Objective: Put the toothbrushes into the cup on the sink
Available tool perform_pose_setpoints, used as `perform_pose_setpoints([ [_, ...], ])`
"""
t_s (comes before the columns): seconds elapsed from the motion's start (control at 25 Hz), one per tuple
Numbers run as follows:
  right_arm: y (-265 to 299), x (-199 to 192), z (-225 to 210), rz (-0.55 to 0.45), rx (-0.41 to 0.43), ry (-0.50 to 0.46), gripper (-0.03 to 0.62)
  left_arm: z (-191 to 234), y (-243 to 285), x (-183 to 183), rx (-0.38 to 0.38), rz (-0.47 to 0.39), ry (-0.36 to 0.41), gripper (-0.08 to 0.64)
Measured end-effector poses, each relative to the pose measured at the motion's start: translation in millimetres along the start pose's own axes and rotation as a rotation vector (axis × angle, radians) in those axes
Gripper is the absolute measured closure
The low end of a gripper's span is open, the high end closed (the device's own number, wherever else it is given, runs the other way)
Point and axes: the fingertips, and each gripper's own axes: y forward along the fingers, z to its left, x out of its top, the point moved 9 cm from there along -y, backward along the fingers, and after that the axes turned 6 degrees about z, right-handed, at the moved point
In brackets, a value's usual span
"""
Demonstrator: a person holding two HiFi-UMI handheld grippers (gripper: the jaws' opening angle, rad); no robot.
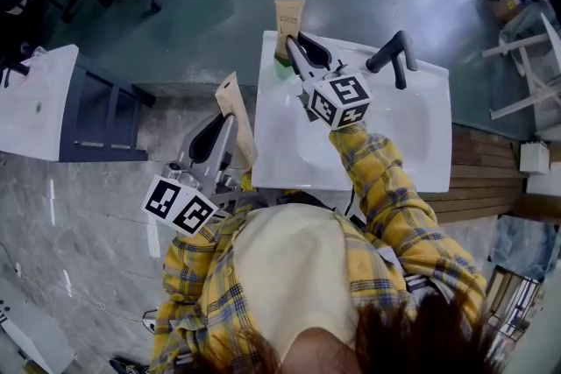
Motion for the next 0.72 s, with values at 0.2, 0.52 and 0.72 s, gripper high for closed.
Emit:
perform_pose_setpoints([
  [0.2,-1.6,-5.8,-0.9,0.045,-0.014,-0.006,0.548,0.3,1.9,-1.0,-0.005,0.006,0.000,0.529],
  [0.52,-4.7,-10.4,-5.0,0.070,-0.035,0.010,0.548,1.4,5.6,-2.1,-0.012,0.010,-0.005,0.529],
  [0.72,-11.5,-6.6,-7.1,0.059,-0.059,0.018,0.548,1.7,7.5,-1.4,-0.018,0.009,-0.007,0.529],
])
